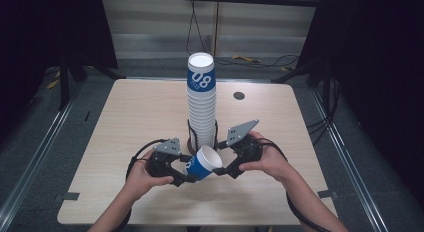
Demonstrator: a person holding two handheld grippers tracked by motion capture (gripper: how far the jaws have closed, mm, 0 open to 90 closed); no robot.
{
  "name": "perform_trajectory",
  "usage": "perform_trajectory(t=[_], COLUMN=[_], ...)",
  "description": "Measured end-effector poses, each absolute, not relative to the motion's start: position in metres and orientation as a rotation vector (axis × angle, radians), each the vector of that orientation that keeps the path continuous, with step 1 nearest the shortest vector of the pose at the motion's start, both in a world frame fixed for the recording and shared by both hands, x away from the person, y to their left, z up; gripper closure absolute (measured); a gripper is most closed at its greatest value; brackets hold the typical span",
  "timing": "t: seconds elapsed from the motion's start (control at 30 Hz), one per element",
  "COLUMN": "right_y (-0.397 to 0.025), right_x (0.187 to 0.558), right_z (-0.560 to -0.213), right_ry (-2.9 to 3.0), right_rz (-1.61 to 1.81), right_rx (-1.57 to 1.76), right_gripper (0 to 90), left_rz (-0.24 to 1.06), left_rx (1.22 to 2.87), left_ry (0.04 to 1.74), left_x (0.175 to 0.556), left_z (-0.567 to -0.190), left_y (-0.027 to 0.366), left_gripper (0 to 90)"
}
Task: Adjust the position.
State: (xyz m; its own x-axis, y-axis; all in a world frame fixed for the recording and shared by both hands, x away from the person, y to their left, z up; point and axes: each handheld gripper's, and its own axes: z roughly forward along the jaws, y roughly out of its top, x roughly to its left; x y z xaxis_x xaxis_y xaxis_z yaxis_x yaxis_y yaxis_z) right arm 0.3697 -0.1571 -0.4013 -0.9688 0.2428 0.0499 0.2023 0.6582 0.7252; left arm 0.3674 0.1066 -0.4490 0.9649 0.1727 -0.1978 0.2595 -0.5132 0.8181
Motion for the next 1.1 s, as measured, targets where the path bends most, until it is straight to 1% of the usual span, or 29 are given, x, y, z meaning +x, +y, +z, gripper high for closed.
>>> perform_trajectory(t=[0.6, 0.9, 0.97, 1.1], right_y=[-0.1486, -0.1486, -0.1485, -0.1480], right_x=[0.3703, 0.3721, 0.3724, 0.3718], right_z=[-0.4024, -0.4021, -0.4024, -0.4016], right_ry=[2.848, 2.858, 2.862, 2.869], right_rz=[1.233, 1.248, 1.256, 1.251], right_rx=[0.363, 0.389, 0.385, 0.382], right_gripper=[11.9, 12.7, 14.6, 15.0], left_rz=[-0.139, -0.151, -0.152, -0.149], left_rx=[2.123, 2.102, 2.106, 2.104], left_ry=[0.268, 0.276, 0.271, 0.267], left_x=[0.3647, 0.3655, 0.3659, 0.3659], left_z=[-0.4499, -0.4511, -0.4512, -0.4512], left_y=[0.1023, 0.1036, 0.1042, 0.1035], left_gripper=[29.6, 29.9, 29.9, 29.9])
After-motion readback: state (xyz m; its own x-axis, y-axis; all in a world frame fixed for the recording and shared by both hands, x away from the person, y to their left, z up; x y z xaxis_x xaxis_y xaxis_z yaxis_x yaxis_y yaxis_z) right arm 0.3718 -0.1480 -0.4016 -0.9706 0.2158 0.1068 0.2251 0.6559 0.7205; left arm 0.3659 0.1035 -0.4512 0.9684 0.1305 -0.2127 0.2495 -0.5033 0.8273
